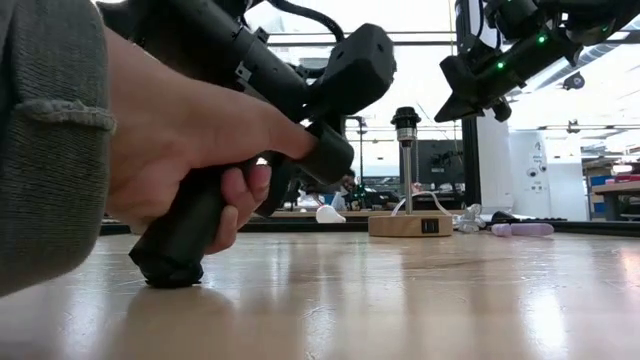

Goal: Screw lightbulb
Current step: Move the lightbulb to the table

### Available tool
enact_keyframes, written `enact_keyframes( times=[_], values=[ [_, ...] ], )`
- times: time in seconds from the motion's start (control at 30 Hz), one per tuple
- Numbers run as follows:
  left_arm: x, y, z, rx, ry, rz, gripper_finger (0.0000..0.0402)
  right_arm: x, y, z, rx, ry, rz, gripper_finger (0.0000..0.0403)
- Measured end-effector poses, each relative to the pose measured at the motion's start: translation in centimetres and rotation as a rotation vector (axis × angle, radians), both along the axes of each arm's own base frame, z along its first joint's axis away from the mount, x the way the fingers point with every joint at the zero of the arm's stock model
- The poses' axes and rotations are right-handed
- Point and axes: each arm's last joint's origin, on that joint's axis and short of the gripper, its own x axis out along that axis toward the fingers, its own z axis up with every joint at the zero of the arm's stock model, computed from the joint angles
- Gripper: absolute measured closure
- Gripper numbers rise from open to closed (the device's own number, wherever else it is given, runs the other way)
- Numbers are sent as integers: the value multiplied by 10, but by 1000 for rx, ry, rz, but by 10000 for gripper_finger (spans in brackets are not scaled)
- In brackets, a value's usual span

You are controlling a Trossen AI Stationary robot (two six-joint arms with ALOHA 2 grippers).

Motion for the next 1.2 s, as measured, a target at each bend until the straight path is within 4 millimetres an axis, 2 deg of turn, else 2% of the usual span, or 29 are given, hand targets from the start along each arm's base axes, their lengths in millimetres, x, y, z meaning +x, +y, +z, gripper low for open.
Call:
enact_keyframes(
  times=[0.2,0.43,0.67,1.2],
  values=[
    [-12,10,0,-16,-28,51,268,0,0,-1,5,5,5,390],
    [-22,19,-15,-151,-63,93,294,0,0,-1,4,5,6,390],
    [-22,19,-15,-158,-60,106,317,0,0,0,-3,11,9,390],
    [-22,19,-14,-149,-63,91,331,-1,0,0,-7,16,7,390]
  ],
)
